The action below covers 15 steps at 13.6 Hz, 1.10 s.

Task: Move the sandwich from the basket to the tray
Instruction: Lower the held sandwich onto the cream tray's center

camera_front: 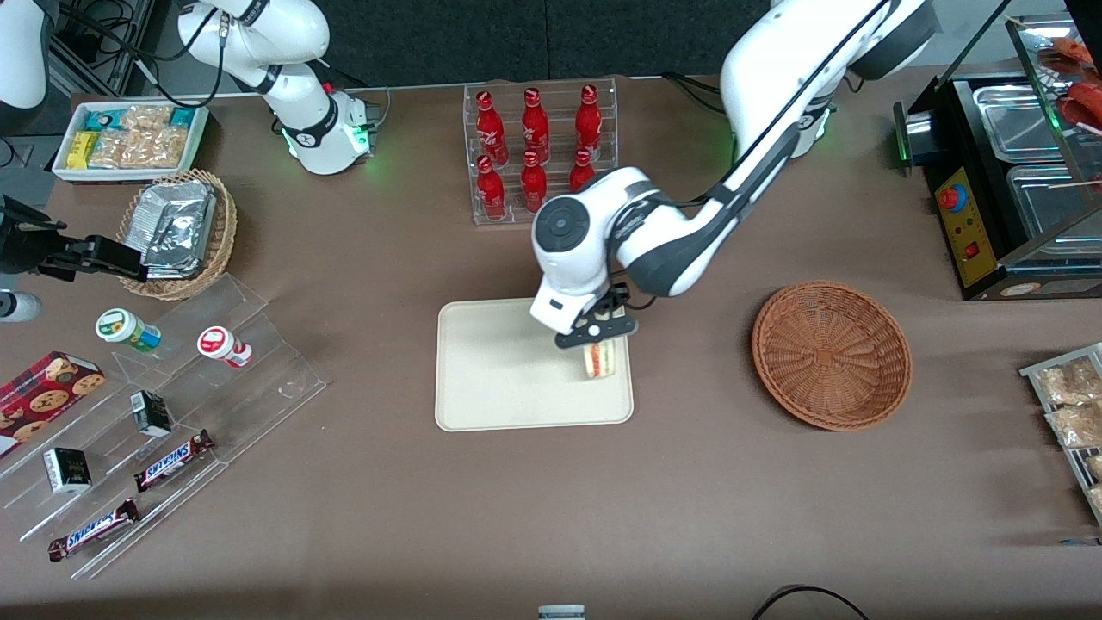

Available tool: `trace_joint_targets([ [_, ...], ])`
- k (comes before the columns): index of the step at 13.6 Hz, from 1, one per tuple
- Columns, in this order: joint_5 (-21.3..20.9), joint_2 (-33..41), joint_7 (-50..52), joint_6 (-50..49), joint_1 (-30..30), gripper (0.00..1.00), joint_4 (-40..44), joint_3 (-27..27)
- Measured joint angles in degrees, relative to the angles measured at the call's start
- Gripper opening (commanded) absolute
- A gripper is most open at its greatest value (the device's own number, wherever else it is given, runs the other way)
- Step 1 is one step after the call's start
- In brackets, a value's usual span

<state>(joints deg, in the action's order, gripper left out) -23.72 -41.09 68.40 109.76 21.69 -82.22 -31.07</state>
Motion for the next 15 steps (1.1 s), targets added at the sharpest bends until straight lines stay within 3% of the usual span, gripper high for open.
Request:
trace_joint_targets([
  [4, -2.3, -3.7, 0.3, 5.3, 1.5, 0.0, 0.9, 0.0],
  [7, -3.6, -6.1, 0.6, 7.0, 2.1, 0.17, 1.0, 0.1],
  [9, -3.9, -7.0, 0.6, 7.6, 2.1, 0.8, 1.1, 0.1],
  [10, -3.9, -7.3, 0.6, 7.6, 2.1, 0.99, 1.2, 0.1],
  [15, -3.9, -6.9, 0.7, 6.6, 1.9, 0.99, 3.6, 0.1],
])
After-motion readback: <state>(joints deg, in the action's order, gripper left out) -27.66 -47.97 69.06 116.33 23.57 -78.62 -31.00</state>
